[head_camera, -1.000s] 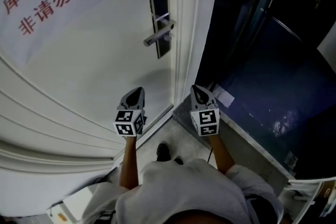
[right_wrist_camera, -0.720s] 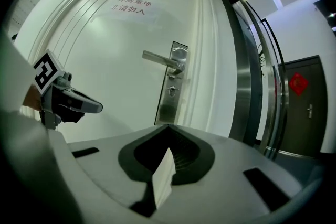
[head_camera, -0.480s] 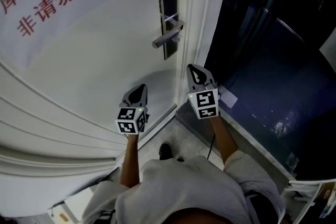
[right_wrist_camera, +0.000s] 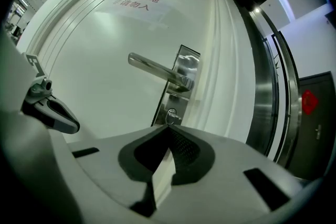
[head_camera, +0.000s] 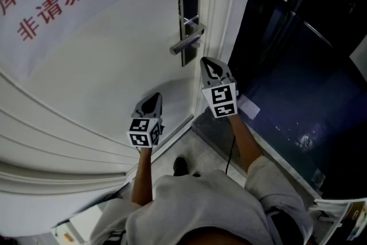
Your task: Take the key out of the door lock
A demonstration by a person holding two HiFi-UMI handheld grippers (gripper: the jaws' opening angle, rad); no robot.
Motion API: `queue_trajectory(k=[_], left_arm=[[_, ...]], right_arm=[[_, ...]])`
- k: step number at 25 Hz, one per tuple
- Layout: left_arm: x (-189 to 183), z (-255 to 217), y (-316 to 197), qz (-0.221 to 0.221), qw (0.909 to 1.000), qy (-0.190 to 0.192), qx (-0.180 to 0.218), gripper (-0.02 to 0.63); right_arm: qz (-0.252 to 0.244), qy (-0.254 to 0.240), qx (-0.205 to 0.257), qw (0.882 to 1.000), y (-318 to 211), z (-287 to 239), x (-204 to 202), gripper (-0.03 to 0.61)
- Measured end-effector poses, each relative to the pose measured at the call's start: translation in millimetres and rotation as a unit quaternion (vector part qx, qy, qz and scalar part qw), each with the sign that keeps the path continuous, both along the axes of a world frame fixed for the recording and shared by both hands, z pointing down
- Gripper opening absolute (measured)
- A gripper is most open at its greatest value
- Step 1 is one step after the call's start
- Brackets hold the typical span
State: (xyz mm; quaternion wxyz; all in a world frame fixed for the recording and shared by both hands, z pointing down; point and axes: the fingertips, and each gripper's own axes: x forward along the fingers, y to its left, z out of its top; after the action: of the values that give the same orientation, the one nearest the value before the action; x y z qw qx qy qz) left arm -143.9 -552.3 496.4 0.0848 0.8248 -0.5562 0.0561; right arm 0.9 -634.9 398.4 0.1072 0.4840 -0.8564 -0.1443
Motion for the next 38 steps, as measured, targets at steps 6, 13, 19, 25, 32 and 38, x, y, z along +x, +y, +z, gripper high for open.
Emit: queue_trajectory(k=[6, 13, 19, 25, 32, 38], left_arm=[[-3, 3, -2, 0.001, 1.0, 0.0, -0.003, 0.018], [0, 8, -4, 0.008, 0.9999, 0.006, -0.009, 0.018], [1, 8, -5, 0.013, 0.9999, 0.006, -0.009, 0.018], [1, 9, -5, 0.014, 0.9998, 0.009, -0.009, 0.018], [2, 11, -5, 0.015, 0.9998, 0.008, -0.011, 0.018], [0, 15, -5, 0.015, 0.9997, 0.008, -0.016, 0.018]], right_arm=[[0.005, 0.102, 0.051, 0.994, -12, -7, -7, 0.023], [0.015, 0.329, 0.163, 0.93, -17, 1, -16, 0.023], [0.011, 0.434, 0.222, 0.873, -22, 3, -20, 0.025], [-0.014, 0.466, 0.209, 0.86, -26, 12, -22, 0.162], [0.001, 0.484, 0.24, 0.842, -40, 8, -25, 0.183], [0.007, 0.488, 0.259, 0.833, -53, 5, -31, 0.149]])
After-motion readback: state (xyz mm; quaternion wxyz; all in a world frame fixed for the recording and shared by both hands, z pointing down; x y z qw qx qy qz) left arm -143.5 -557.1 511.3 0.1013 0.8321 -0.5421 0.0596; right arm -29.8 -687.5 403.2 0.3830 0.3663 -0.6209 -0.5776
